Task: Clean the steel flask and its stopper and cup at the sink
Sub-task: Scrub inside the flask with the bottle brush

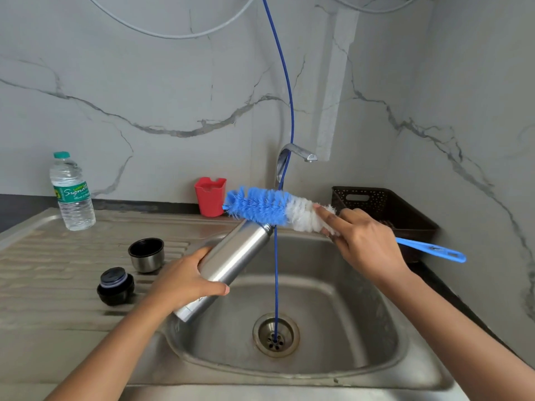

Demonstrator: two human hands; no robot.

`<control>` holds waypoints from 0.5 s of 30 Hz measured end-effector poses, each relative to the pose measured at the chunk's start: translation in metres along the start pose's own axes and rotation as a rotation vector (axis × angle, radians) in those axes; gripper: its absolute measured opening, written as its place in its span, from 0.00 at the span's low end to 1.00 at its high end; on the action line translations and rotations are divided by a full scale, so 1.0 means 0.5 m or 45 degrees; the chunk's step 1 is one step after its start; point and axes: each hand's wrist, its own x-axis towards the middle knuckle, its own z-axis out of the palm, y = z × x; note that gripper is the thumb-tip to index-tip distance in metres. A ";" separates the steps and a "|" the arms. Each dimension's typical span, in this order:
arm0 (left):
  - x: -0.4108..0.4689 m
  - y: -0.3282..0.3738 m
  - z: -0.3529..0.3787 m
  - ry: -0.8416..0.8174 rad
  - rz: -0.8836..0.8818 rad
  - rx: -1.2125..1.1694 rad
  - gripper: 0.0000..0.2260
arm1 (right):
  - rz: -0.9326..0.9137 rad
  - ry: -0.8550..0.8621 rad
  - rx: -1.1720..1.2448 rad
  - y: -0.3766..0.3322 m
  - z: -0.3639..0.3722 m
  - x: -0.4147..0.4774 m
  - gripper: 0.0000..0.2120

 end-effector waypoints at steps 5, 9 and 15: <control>-0.006 0.012 -0.016 0.229 0.068 0.373 0.38 | -0.040 -0.016 -0.020 0.041 -0.024 0.000 0.23; -0.008 0.003 -0.022 0.291 0.076 0.463 0.37 | -0.103 -0.540 0.266 0.075 -0.060 -0.011 0.34; -0.009 -0.003 -0.028 0.309 0.060 0.517 0.38 | 0.125 -0.442 0.456 0.086 -0.076 -0.006 0.26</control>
